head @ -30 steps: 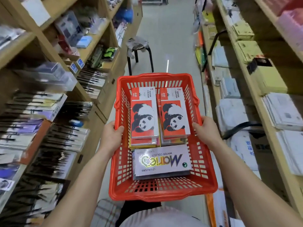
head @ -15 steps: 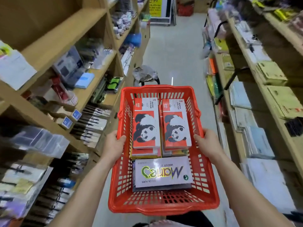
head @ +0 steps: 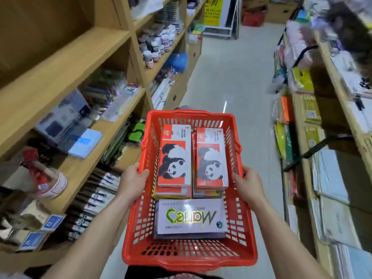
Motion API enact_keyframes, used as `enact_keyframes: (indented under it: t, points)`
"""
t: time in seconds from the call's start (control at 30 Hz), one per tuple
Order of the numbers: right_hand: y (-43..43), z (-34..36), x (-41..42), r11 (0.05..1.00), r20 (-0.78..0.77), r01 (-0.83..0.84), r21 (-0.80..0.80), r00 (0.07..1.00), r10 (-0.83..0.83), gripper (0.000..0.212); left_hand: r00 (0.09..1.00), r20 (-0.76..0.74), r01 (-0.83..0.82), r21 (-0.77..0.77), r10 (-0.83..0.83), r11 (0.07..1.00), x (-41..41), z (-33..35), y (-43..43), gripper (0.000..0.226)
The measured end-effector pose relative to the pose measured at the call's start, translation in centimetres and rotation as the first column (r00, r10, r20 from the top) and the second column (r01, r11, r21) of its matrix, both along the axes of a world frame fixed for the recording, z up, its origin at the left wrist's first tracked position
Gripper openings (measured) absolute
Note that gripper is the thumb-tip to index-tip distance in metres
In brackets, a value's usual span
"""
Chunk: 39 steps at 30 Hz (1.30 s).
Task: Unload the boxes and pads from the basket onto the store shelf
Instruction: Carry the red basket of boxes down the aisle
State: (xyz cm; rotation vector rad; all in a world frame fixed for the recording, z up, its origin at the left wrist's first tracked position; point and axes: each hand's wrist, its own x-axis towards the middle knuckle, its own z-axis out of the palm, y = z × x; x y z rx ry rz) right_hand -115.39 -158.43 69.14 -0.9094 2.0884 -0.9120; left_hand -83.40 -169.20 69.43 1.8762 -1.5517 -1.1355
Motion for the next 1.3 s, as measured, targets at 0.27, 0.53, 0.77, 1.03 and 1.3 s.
enact_keyframes:
  t: [0.27, 0.53, 0.77, 1.03, 1.3]
  points:
    - [-21.2, -2.7, -4.3, 1.000, -0.082, 0.022, 0.021, 0.996, -0.020, 0.016, 0.999, -0.046, 0.002, 0.017, -0.001, 1.000, -4.7, -3.8, -22.0, 0.017]
    - [-39.6, -6.7, -8.9, 0.990, -0.082, 0.089, 0.105, 0.993, -0.081, 0.024, 0.996, 0.004, 0.089, 0.034, -0.089, 0.995, -10.3, -6.5, -42.1, 0.012]
    - [-53.3, -15.5, -15.0, 0.985, -0.003, 0.088, 0.146, 0.996, -0.089, 0.010, 0.986, 0.110, 0.121, 0.058, -0.127, 0.991, -16.8, -13.9, -56.4, 0.012]
    - [-64.8, -24.6, -18.5, 0.979, -0.022, 0.070, 0.189, 0.997, -0.067, 0.010, 0.988, 0.138, 0.047, 0.135, -0.065, 0.990, -20.4, -24.3, -67.2, 0.010]
    - [-69.9, -28.2, -19.2, 0.969, -0.065, 0.086, 0.232, 0.995, -0.073, 0.013, 0.995, 0.066, 0.064, 0.188, -0.078, 0.980, -21.2, -29.9, -72.3, 0.013]
